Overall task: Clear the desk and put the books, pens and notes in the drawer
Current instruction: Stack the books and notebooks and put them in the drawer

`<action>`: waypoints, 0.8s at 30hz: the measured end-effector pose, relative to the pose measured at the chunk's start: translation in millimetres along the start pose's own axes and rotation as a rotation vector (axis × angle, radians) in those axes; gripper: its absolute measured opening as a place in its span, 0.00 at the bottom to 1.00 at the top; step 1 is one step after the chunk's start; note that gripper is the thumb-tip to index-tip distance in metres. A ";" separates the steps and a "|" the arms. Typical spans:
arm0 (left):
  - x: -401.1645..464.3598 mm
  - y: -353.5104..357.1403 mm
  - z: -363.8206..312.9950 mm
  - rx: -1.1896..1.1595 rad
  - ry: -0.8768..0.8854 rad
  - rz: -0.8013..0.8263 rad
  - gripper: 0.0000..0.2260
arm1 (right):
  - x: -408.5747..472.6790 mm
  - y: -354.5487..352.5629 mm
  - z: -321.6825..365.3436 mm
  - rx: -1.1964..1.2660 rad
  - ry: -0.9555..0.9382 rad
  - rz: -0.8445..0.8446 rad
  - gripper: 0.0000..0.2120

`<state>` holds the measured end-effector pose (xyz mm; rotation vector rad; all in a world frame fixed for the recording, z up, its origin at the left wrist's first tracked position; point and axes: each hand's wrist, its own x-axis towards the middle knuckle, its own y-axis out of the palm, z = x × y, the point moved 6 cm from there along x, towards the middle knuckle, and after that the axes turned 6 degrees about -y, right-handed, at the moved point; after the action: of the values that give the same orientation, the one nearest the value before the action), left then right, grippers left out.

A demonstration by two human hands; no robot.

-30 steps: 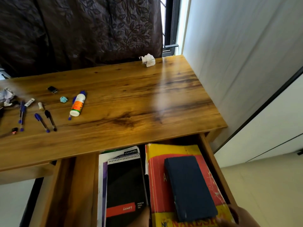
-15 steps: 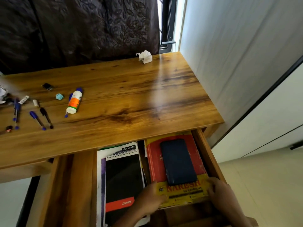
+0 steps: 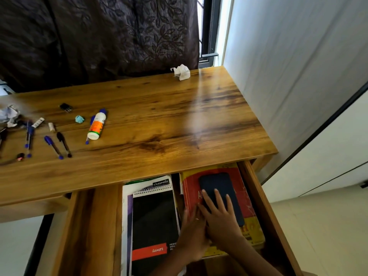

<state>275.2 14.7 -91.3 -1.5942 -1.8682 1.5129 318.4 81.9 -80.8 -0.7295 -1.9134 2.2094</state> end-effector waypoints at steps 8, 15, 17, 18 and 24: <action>25.6 22.1 -29.1 -0.090 0.066 0.125 0.37 | -20.2 10.2 -45.6 -0.056 0.111 -0.005 0.49; 26.7 9.5 2.1 -0.127 -0.141 -0.148 0.38 | -6.5 8.3 -41.3 0.005 0.249 0.027 0.44; 25.6 4.1 11.8 -0.230 -0.262 -0.250 0.41 | -2.1 8.1 -45.6 0.034 0.309 0.029 0.42; 24.8 3.2 15.4 -0.312 -0.313 -0.267 0.43 | -0.3 8.0 -46.8 0.053 0.335 0.032 0.42; 27.0 11.6 18.7 -0.709 -0.350 -0.224 0.48 | 7.1 -9.1 -48.9 0.218 0.345 0.001 0.26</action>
<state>258.2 25.8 -119.5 -1.3272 -2.9027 1.1440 331.5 130.3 -77.9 -0.9949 -1.4849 2.0826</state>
